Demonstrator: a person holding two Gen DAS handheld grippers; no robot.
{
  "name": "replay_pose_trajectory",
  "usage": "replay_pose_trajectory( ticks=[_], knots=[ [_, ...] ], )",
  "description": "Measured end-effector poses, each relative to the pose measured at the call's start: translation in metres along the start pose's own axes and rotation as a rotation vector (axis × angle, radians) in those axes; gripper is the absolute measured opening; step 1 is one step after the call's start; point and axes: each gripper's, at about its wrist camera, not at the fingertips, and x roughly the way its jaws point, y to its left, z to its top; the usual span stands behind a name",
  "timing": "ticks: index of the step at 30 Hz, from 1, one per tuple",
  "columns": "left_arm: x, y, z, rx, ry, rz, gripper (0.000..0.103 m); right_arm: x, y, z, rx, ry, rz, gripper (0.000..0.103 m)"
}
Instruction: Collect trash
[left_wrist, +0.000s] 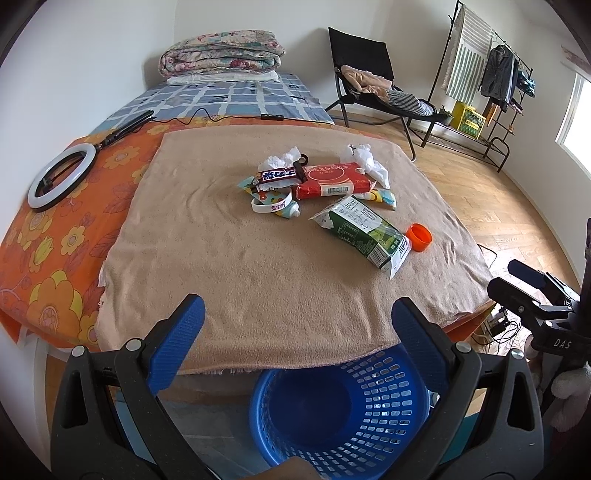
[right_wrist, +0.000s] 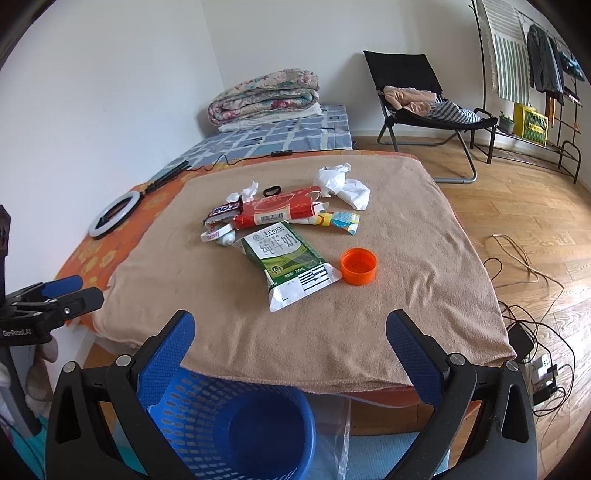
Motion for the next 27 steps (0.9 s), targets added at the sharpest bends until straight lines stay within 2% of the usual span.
replay_pose_trajectory(
  ticks=[4,11,20,24,27],
  knots=[
    [0.004,-0.001,0.011,0.01,0.014,-0.018,0.103,0.005,0.001,0.004,-0.025,0.027,-0.005,0.102],
    [0.019,-0.002,0.027,0.036,0.023,-0.006,0.103,0.016,-0.006,0.014,-0.076,0.085,-0.03,0.102],
    [0.051,0.003,0.045,-0.089,0.11,-0.054,0.103,0.041,-0.04,0.039,-0.085,0.129,-0.065,0.102],
    [0.068,-0.011,0.058,-0.111,0.128,-0.062,0.103,0.049,-0.053,0.043,-0.093,0.144,-0.093,0.102],
    [0.084,-0.029,0.068,-0.121,0.143,-0.079,0.103,0.051,-0.062,0.043,-0.066,0.156,-0.081,0.102]
  ],
)
